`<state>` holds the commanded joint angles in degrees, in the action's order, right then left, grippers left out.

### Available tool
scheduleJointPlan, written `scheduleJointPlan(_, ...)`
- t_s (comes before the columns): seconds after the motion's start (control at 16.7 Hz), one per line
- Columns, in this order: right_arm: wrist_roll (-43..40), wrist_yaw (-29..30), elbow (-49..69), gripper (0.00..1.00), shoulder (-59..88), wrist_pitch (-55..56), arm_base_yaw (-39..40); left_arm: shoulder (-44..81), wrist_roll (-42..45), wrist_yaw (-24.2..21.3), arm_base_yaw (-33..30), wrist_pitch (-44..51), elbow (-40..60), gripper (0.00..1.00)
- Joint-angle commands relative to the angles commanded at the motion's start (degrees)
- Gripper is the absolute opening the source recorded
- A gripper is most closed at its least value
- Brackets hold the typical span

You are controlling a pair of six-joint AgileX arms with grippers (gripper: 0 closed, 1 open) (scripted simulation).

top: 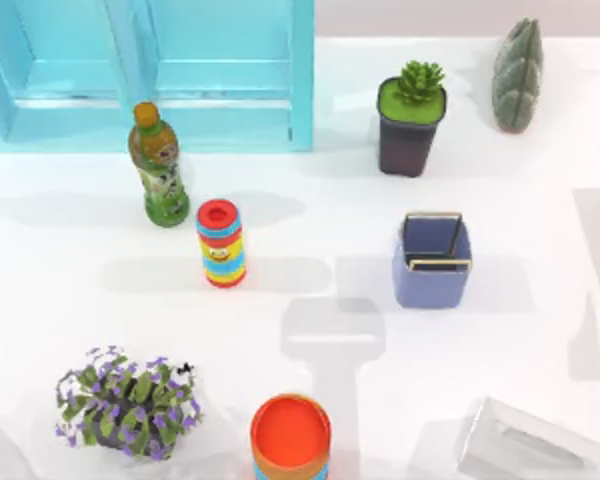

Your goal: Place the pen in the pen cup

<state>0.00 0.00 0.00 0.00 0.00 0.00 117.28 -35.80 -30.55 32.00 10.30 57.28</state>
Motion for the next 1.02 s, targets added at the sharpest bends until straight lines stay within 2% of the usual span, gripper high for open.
scheduleJointPlan(0.18, 0.00, 0.00, 0.00, 1.00, 0.00, 0.00, 0.00, 0.00, 0.00, 0.00, 0.00, 0.00, 0.00, 0.02)
scheduleJointPlan(0.24, 0.00, 0.00, 0.00, 1.00, 0.00, 0.00, 0.00, 0.00, 0.00, 0.00, 0.00, 0.00, 0.00, 0.00)
scheduleJointPlan(0.66, 0.00, 0.00, 0.00, 1.00, 0.00, 0.00, 0.00, 0.00, 0.00, 0.00, 0.00, 0.00, 0.00, 0.00)
scheduleJointPlan(0.72, 0.00, 0.00, 0.00, 1.00, 0.00, 0.00, 0.00, -5.09, 1.90, 0.80, 2.89, 5.00, 0.63, 0.00)
scheduleJointPlan(1.02, 0.00, 0.00, 0.00, 1.00, 0.00, 0.00, 0.00, -9.81, 5.31, 0.08, 7.08, 11.37, 1.67, 0.00)
